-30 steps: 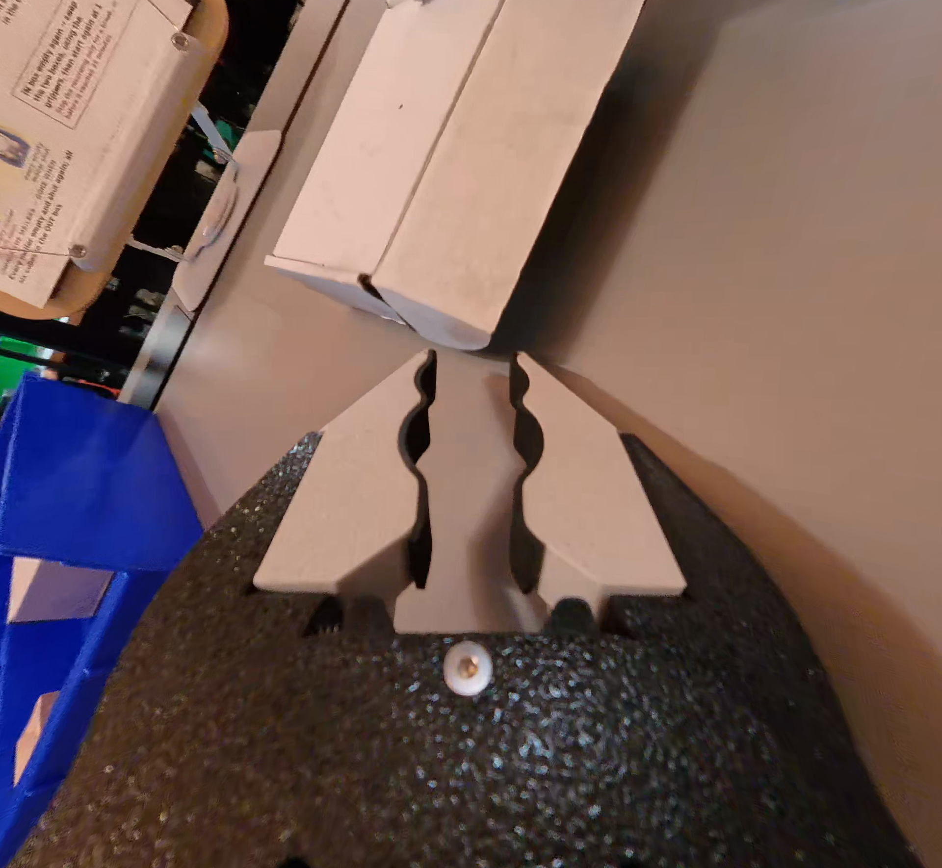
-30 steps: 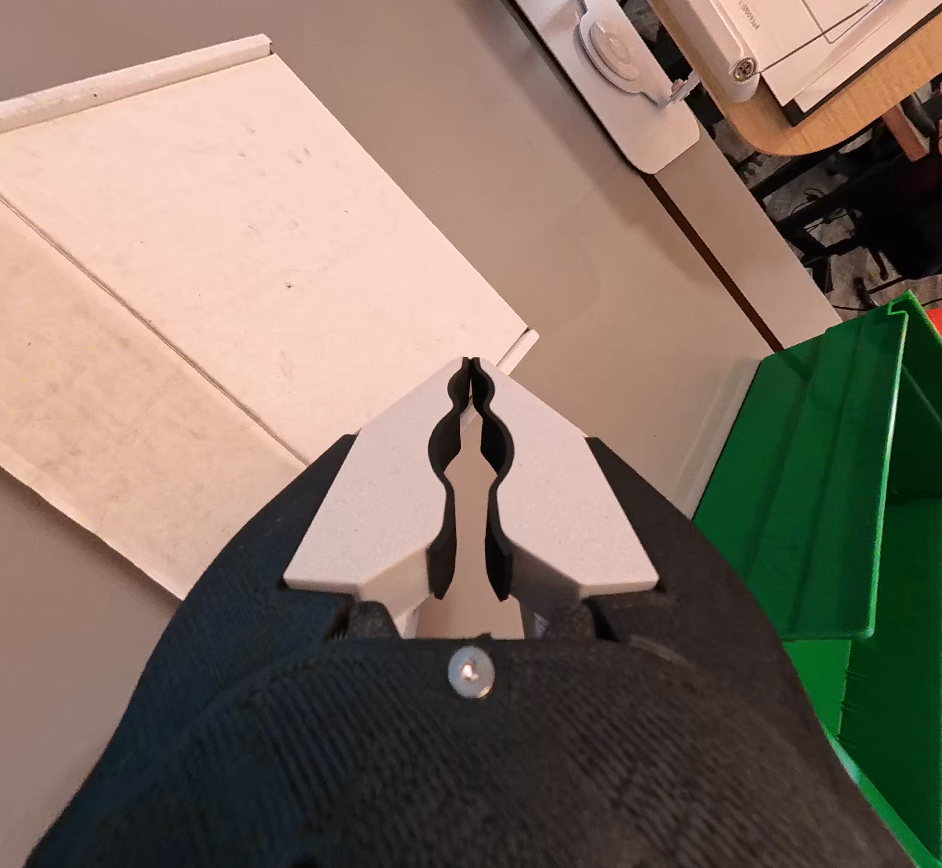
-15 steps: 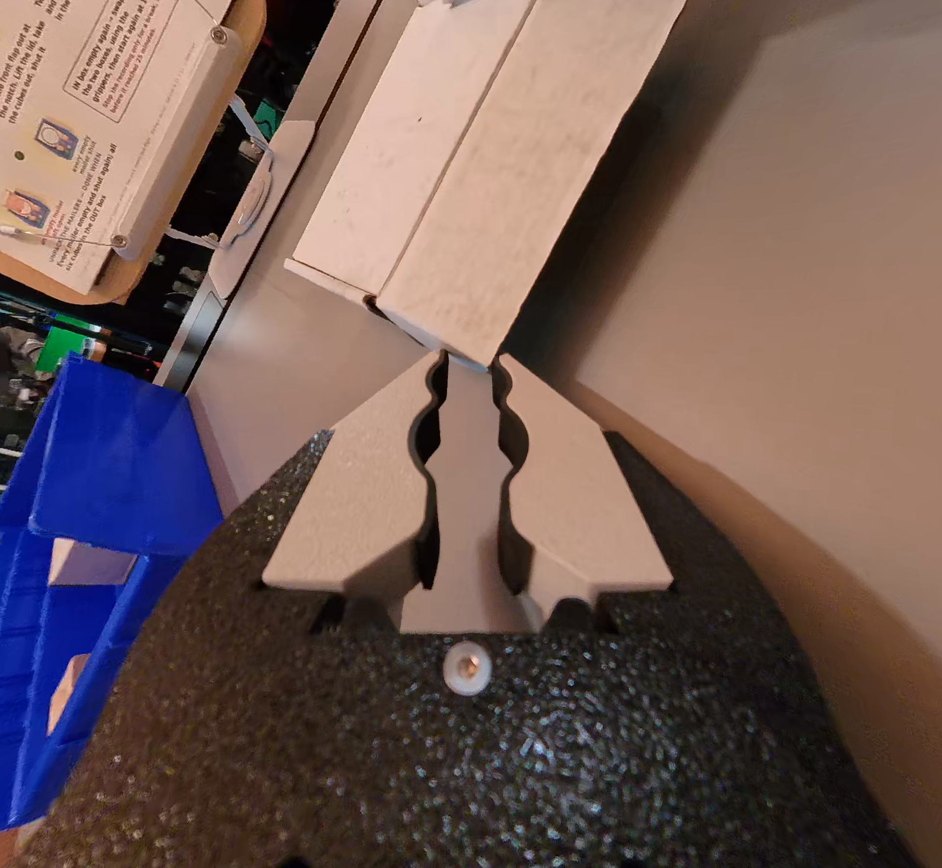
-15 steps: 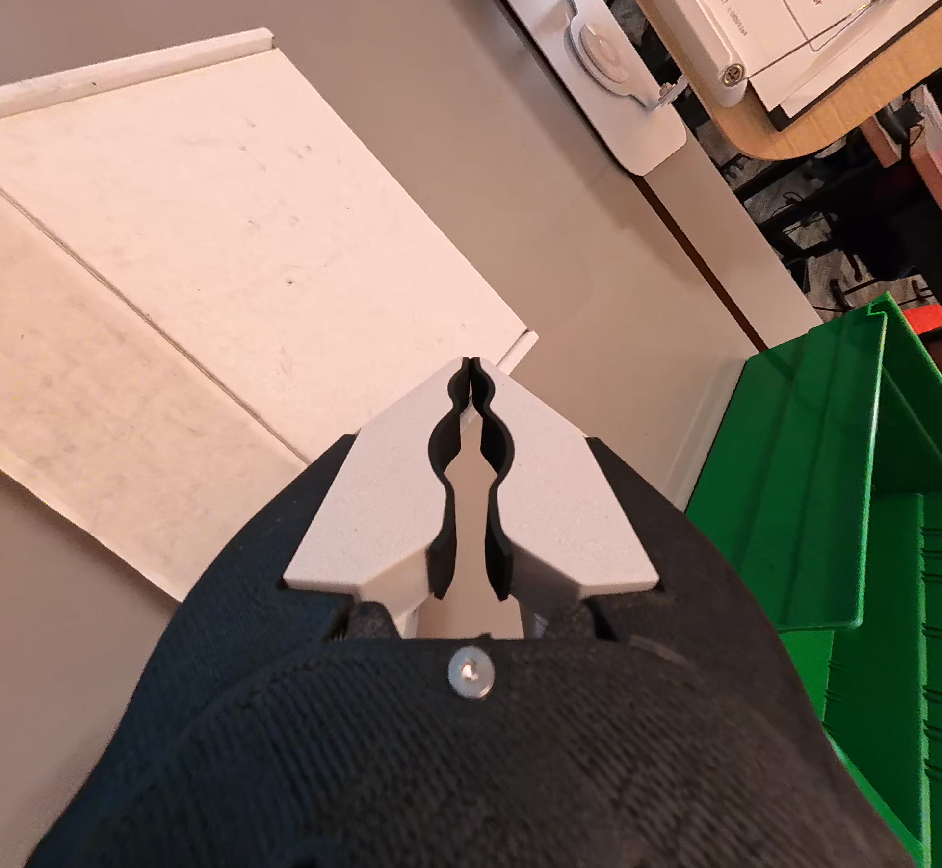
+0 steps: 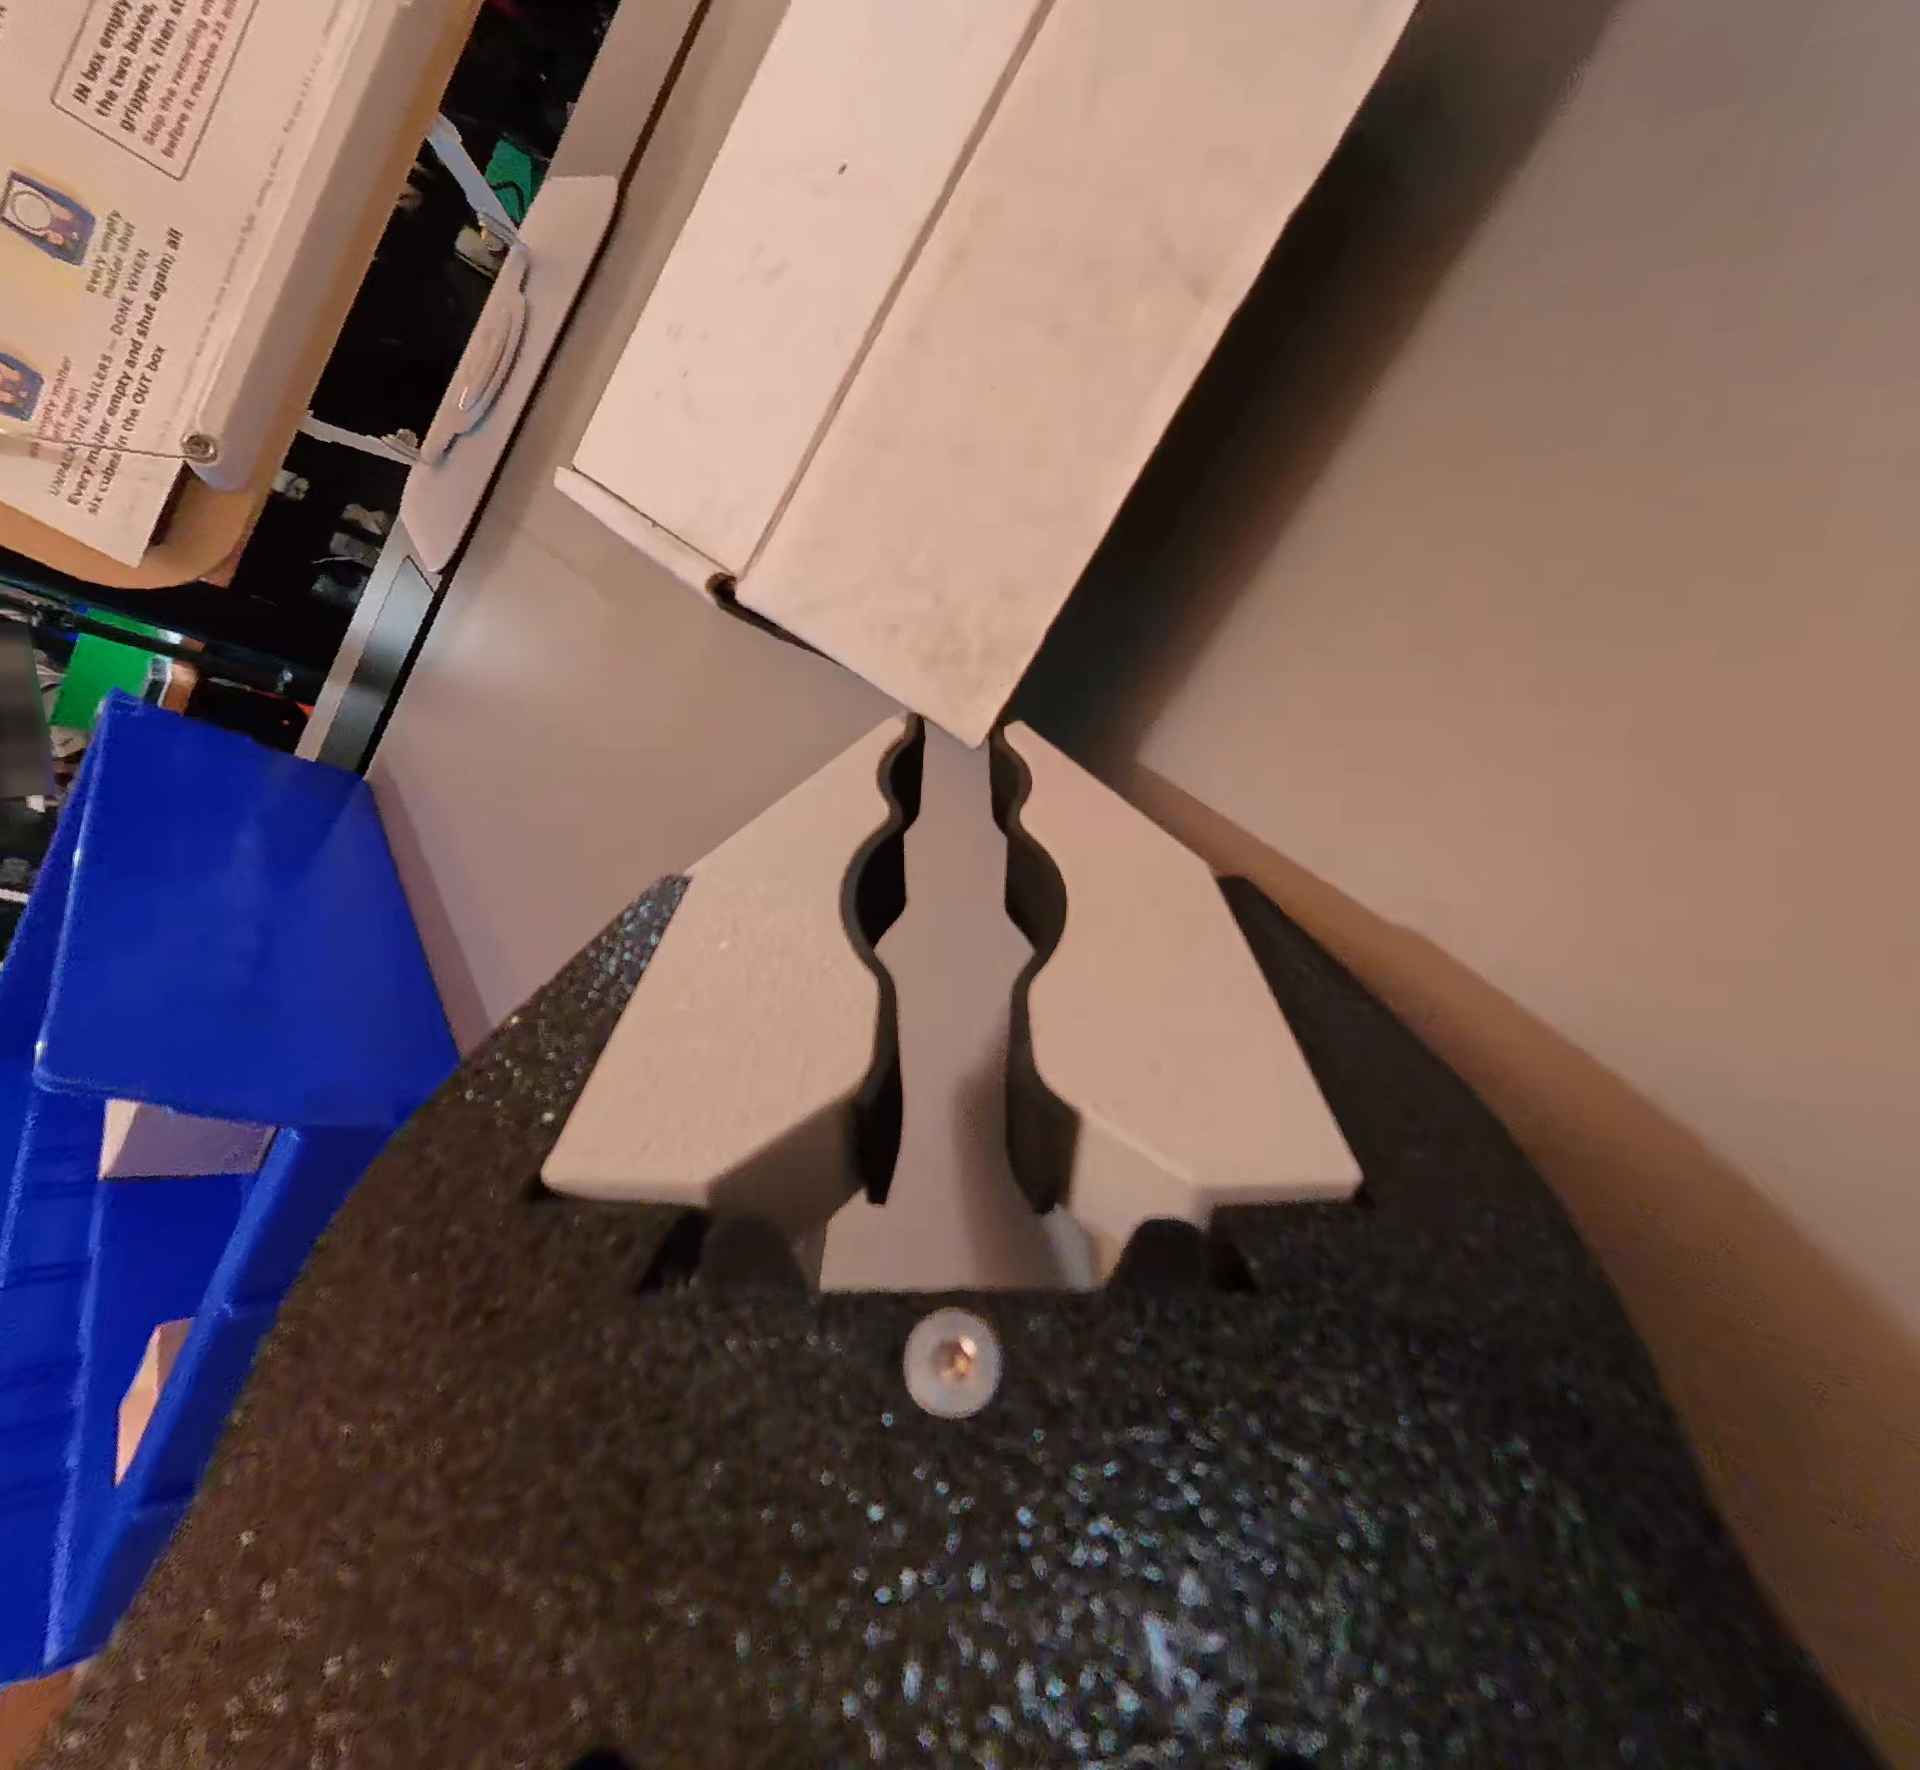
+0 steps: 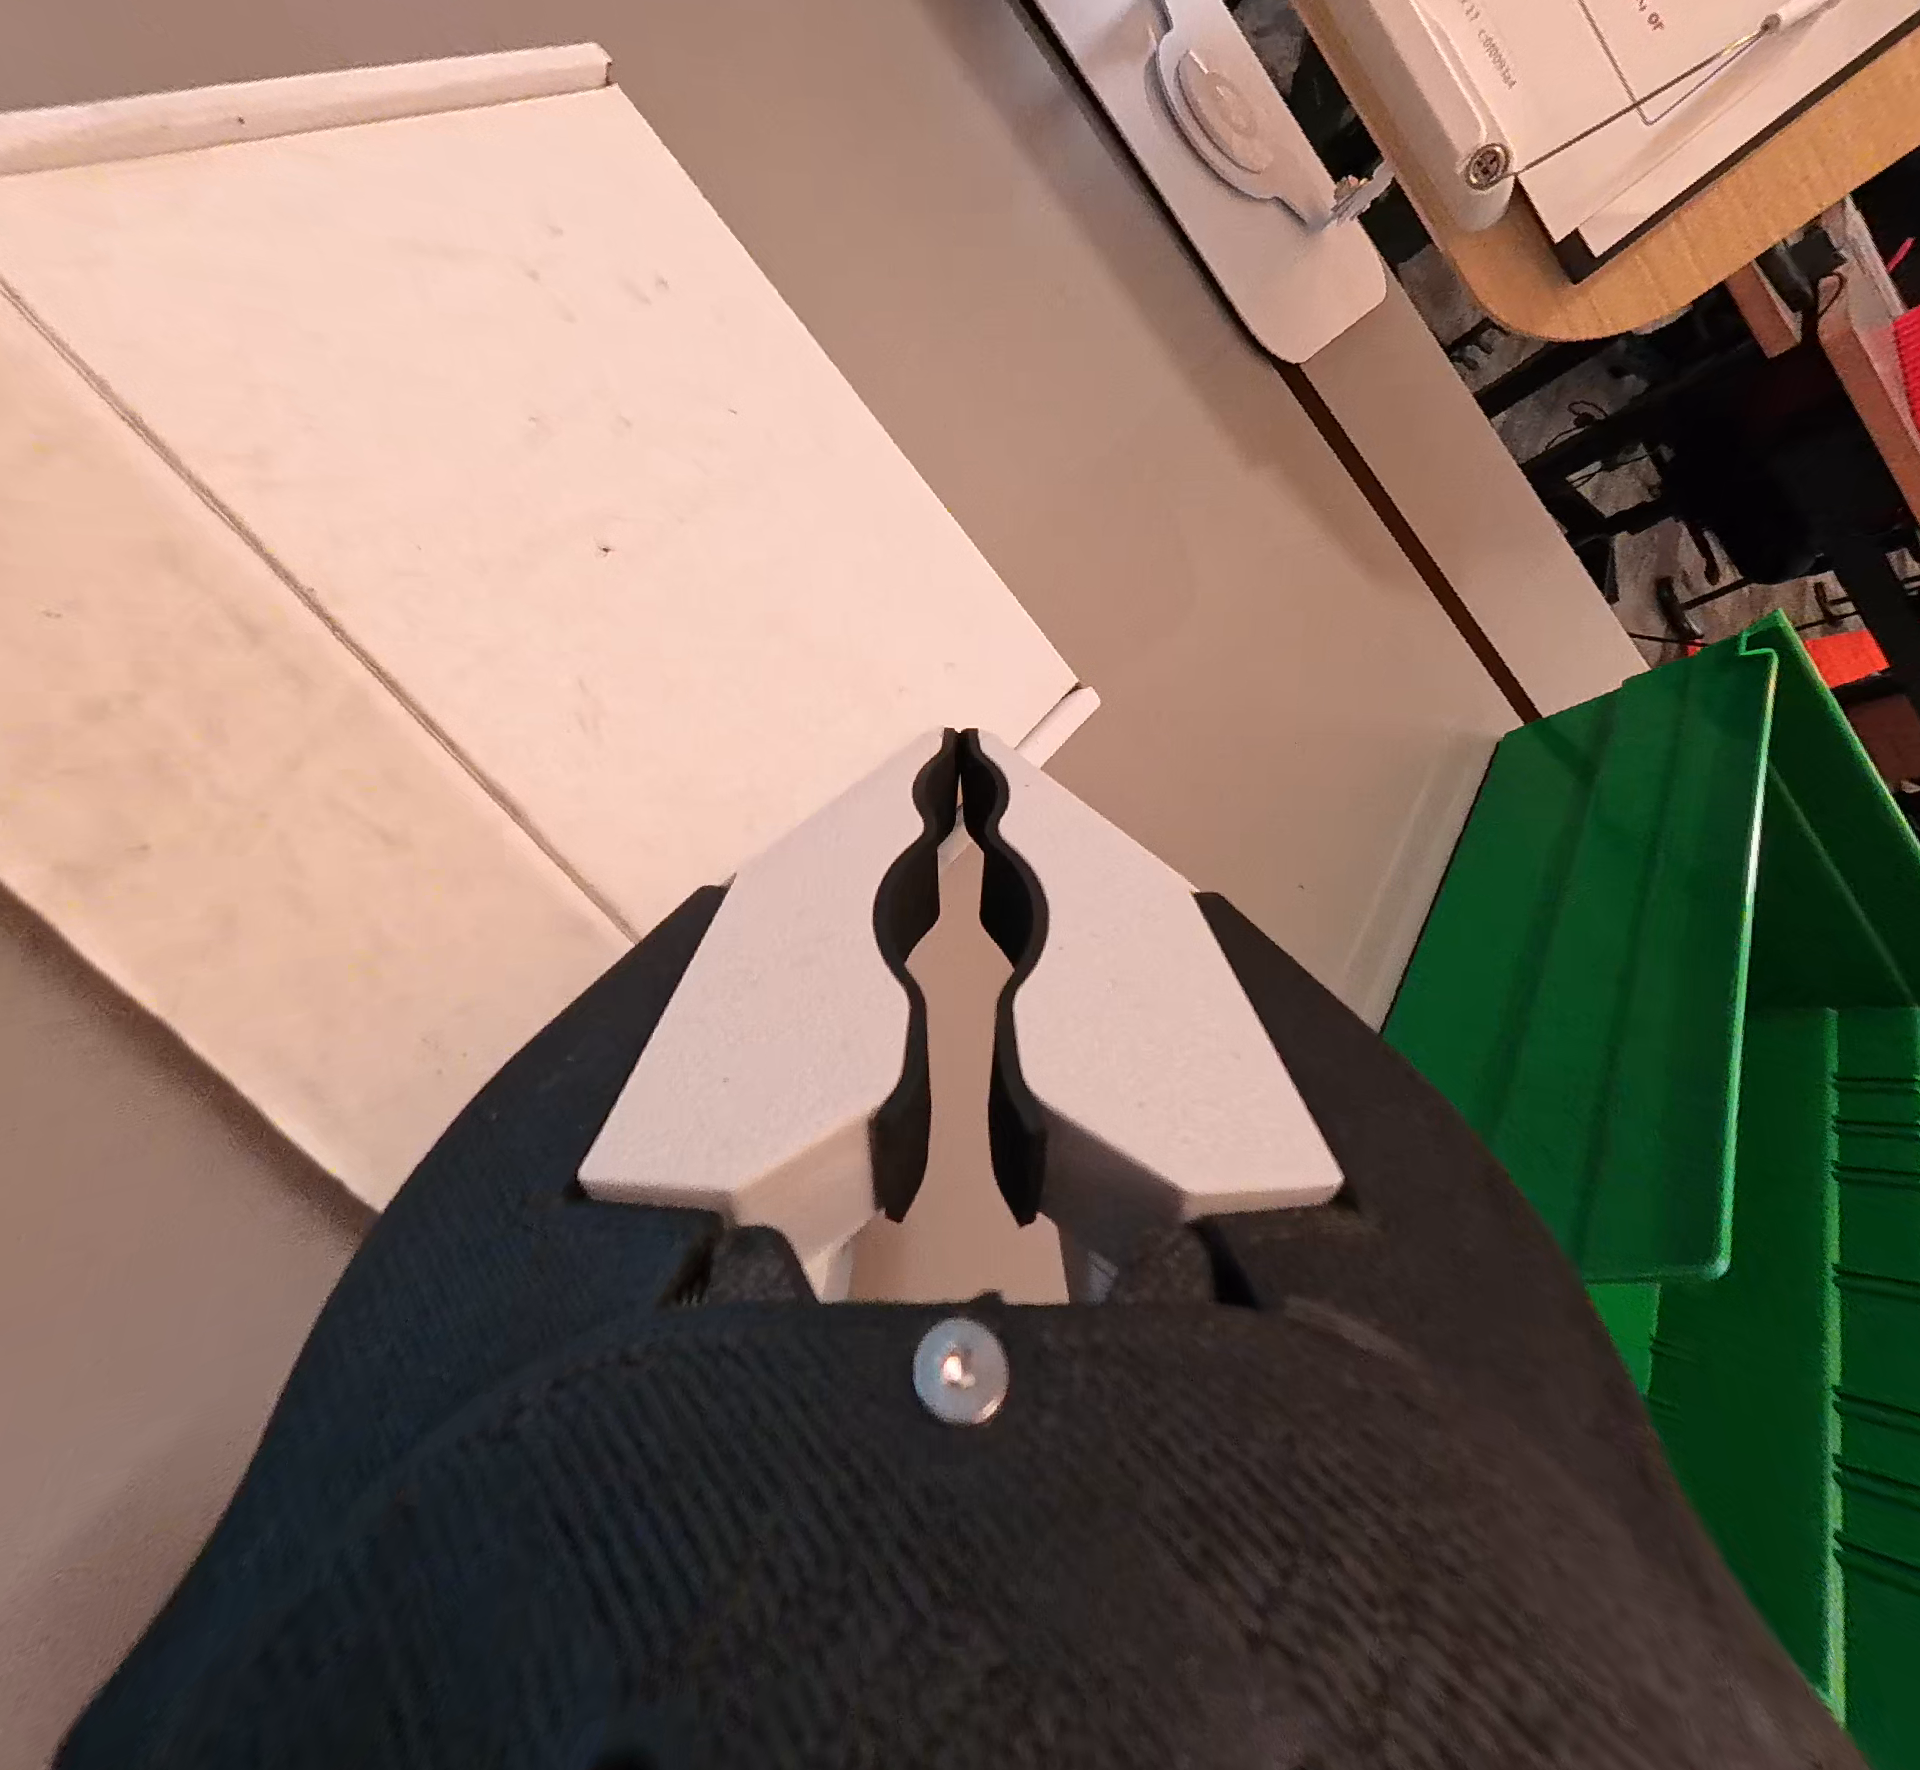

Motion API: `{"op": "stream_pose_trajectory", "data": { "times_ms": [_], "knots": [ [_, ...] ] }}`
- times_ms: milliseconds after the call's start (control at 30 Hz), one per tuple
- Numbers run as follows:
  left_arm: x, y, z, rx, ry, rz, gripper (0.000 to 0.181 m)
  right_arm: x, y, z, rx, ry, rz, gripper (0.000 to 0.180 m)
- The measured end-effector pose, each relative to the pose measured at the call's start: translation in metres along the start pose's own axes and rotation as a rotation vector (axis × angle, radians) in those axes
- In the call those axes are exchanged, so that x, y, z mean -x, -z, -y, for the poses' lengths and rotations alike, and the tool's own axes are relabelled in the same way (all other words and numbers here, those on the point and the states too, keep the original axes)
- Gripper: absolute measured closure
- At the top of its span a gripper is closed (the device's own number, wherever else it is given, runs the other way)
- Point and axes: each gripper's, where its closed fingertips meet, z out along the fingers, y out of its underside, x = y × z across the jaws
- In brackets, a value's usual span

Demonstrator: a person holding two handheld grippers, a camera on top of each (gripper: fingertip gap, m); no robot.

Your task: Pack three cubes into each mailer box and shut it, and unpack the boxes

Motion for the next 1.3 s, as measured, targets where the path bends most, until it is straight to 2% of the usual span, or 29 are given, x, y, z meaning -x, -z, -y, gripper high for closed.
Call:
{"op": "stream_pose_trajectory", "data": {
  "times_ms": [67, 167, 333, 367, 500, 600, 667, 767, 900, 1033, 1100, 1300],
  "knots": [
    [-0.001, 0.000, 0.001, -0.015, 0.003, -0.024, 0.167, 0.000, 0.000, 0.000, -0.004, -0.005, -0.001, 0.180],
    [-0.007, 0.008, 0.007, -0.084, 0.096, -0.175, 0.151, 0.000, 0.000, 0.000, -0.006, -0.005, -0.005, 0.180],
    [0.010, 0.027, 0.022, -0.258, 0.473, -0.411, 0.116, 0.000, 0.001, 0.001, -0.020, -0.004, 0.010, 0.180],
    [0.017, 0.026, 0.022, -0.269, 0.529, -0.422, 0.114, 0.000, 0.001, 0.001, -0.026, 0.009, 0.025, 0.180],
    [0.031, 0.018, 0.016, -0.261, 0.511, -0.437, 0.107, -0.017, 0.022, 0.002, -0.063, -0.120, 0.087, 0.133],
    [0.034, 0.011, 0.010, -0.241, 0.417, -0.494, 0.105, -0.007, 0.048, -0.005, -0.101, -0.294, 0.335, 0.097],
    [0.035, 0.005, 0.010, -0.256, 0.412, -0.564, 0.103, 0.006, 0.056, -0.020, -0.073, -0.336, 0.458, 0.089],
    [0.036, -0.006, 0.011, -0.273, 0.414, -0.671, 0.102, 0.024, 0.052, -0.041, -0.027, -0.312, 0.507, 0.093],
    [0.033, -0.013, 0.010, -0.273, 0.364, -0.766, 0.104, 0.038, 0.047, -0.039, -0.073, -0.335, 0.566, 0.097],
    [0.030, -0.018, 0.011, -0.274, 0.305, -0.803, 0.104, 0.045, 0.042, -0.039, -0.096, -0.313, 0.630, 0.097],
    [0.031, -0.025, 0.010, -0.248, 0.299, -0.793, 0.098, 0.049, 0.039, -0.039, -0.092, -0.297, 0.654, 0.104],
    [0.022, -0.033, 0.012, -0.226, 0.206, -0.792, 0.103, 0.054, 0.036, -0.038, -0.103, -0.233, 0.694, 0.117]
  ]
}}
